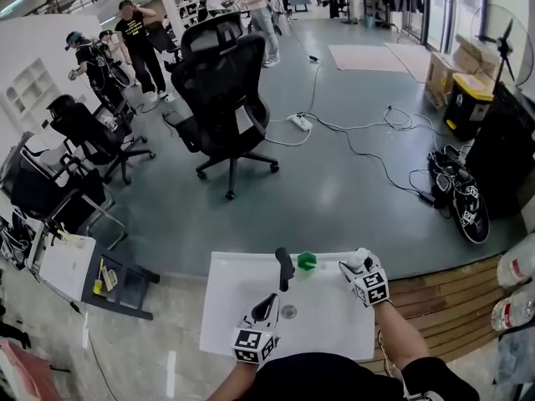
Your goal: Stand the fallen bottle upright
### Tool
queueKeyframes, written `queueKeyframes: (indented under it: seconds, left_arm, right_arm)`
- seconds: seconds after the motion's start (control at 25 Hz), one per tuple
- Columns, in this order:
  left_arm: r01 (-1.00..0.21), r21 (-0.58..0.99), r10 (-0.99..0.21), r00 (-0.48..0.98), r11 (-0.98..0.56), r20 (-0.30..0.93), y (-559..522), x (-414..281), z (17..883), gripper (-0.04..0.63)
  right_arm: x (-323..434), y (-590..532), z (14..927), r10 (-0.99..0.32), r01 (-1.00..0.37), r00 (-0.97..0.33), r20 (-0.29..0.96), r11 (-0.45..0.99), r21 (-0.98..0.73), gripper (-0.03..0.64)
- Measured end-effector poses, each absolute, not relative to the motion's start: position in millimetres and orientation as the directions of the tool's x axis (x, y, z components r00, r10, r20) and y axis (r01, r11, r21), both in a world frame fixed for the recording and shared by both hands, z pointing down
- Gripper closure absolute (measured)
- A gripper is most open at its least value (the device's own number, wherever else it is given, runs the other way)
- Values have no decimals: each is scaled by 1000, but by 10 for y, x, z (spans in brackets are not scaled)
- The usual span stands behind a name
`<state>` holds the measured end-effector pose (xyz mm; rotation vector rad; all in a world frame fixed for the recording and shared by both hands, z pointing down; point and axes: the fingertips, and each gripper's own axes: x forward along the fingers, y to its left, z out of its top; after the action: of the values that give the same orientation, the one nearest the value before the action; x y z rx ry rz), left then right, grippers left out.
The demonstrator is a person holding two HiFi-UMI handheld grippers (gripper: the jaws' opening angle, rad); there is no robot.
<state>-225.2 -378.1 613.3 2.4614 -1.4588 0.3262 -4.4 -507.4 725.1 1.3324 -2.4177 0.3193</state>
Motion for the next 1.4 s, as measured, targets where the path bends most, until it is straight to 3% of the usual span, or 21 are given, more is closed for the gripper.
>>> queueKeyframes:
  seconds: [0.8,1.0,1.4]
  left_arm:
    - [-864,103,-804,497,-493,326,-3714,-2154,6191,578]
    - [-867,104,-808,494,-488,322,-3692,-2203,6178,578]
    - [-857,109,-799,511,-504,319,-3718,-2166,6182,578]
  right_arm:
    - [-92,-5058,7296,-791,-859,-435,429,508,64,307]
    - [-44,-5042,7298,-801,-878,-416,430,477,40,235]
    - [-54,-4726,6636,-849,-859,-437,297,492,144,186]
